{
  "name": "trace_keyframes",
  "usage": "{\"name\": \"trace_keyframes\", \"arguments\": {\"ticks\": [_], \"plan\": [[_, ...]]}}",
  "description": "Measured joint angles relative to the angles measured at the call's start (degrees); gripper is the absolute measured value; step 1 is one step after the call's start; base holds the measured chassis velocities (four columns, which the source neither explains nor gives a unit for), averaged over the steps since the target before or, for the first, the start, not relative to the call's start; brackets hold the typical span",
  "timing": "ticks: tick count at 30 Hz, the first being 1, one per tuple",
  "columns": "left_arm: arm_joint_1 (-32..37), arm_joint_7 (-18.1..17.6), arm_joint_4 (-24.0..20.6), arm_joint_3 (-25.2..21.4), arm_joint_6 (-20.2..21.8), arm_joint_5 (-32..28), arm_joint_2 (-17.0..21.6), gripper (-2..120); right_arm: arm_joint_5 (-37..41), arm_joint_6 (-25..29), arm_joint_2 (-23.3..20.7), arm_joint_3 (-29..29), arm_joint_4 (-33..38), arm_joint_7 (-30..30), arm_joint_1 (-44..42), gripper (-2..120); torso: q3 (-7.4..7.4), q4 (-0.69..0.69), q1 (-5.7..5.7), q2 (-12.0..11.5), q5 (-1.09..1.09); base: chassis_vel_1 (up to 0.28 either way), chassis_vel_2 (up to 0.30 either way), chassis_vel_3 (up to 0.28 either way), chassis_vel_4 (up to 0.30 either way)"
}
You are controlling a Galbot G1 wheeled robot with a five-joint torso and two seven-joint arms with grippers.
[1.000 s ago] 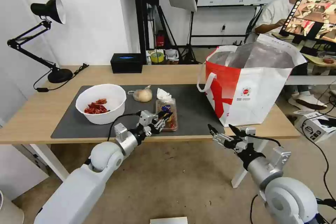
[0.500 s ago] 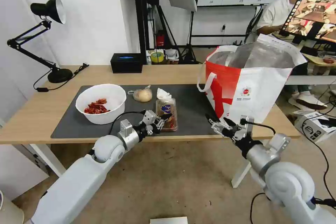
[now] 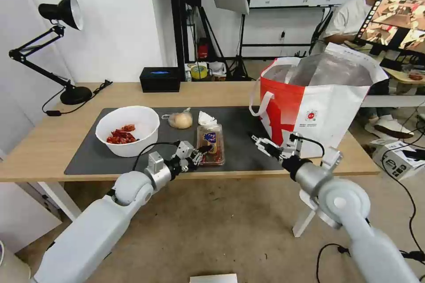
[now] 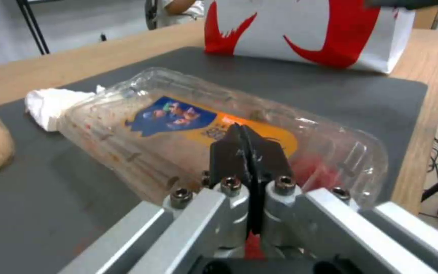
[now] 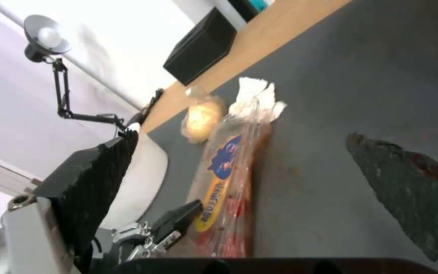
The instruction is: Pick up the trash from the table and place it into the takeout bag.
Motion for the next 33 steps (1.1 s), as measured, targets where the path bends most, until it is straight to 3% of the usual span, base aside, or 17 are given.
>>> {"name": "trace_keyframes", "arguments": {"ticks": [9,20,33], "plan": [[-0.3,0.0,-0.1,-0.1,0.0,-0.4,0.1,0,1.9,-2.5,2.1,-4.6,-4.3,3.7,6.9,100,0.00,0.01,0.00,0.0,0.00,0.000,0.000,0.000,0.000],[-0.3,-0.2,0.0,-0.2,-0.1,-0.9,-0.2,0,10.7,-10.6,5.5,-8.3,-11.4,15.9,16.2,100,-0.01,0.00,0.01,0.0,0.00,0.000,0.000,0.000,0.000],[-0.1,-0.3,-0.3,-0.5,-0.2,-1.6,0.2,0,13.0,-13.3,8.8,-11.4,-16.7,19.5,21.1,100,-0.01,0.00,0.00,0.0,0.00,0.000,0.000,0.000,0.000]]}}
